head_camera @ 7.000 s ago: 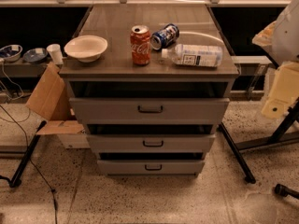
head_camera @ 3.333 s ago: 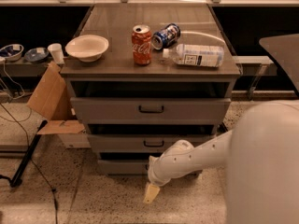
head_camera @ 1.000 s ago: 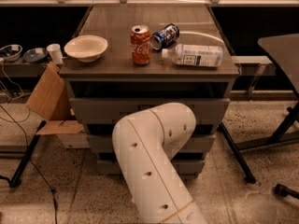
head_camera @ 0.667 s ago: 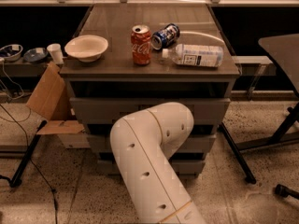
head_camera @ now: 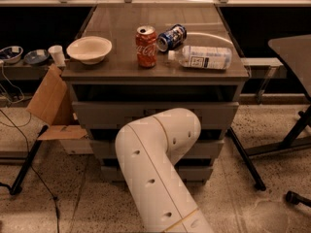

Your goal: Open bottom drawer

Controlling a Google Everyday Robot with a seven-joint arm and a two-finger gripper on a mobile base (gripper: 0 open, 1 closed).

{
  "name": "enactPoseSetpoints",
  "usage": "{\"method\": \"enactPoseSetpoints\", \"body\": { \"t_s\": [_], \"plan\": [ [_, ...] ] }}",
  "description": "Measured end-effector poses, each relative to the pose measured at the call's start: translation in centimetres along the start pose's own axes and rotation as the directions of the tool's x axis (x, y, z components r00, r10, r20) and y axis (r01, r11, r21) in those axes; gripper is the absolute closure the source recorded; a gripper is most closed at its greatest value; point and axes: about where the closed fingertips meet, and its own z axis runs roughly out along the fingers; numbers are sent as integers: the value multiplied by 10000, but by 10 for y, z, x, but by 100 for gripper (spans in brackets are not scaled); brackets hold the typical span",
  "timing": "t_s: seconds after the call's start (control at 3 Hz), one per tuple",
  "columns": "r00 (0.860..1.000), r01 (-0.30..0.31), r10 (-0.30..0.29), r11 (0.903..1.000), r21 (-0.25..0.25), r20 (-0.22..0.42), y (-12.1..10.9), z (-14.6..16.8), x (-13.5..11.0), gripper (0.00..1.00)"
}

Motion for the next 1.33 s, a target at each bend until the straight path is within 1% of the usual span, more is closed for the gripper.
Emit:
{"method": "enactPoseSetpoints", "body": {
  "t_s": [0.33,1.0,1.33],
  "plan": [
    [9999,-102,102,9998,164,-43,-1,-3,11,0],
    [9991,-426,423,9979,479,84,4,-9,37,0],
    [9991,-393,380,9968,693,203,3,-12,39,0]
  ]
}}
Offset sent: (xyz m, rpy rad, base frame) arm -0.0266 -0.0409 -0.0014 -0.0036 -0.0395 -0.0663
